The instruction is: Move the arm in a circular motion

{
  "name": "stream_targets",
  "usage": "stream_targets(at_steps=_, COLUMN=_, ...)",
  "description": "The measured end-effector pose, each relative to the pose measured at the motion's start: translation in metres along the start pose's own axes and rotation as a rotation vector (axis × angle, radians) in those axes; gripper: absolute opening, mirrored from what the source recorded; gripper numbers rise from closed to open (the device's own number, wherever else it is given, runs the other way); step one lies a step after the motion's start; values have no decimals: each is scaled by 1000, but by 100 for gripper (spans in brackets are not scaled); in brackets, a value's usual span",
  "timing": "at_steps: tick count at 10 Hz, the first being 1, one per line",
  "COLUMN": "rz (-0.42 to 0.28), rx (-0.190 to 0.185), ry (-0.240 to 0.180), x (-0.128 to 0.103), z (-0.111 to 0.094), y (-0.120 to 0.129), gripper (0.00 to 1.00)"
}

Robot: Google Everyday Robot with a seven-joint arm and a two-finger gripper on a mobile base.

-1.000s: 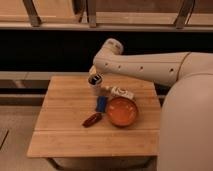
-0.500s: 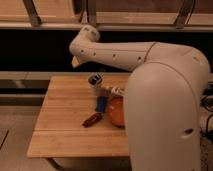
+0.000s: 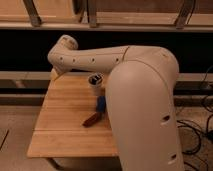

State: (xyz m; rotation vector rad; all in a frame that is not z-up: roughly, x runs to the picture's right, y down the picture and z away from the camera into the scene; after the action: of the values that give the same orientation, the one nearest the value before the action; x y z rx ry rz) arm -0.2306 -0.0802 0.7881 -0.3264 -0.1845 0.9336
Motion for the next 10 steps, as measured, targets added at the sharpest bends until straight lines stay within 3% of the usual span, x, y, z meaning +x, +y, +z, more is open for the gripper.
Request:
stream_targets(at_steps=2, rz=46, rx=-27, ry=23, x=27, z=3, y=3, gripper=78)
stream_targets(at_steps=4, rz=111, rx=-22, ry=44, x=56, z=0, y=-13, gripper=78)
stream_targets(at_steps=7, rz=241, rx=70, ry=58, x=99, z=-24, y=-75, gripper=78)
stream_targets(at_steps=10, rz=296, rx=175, ry=33, x=91, z=-47, y=-137, gripper=78)
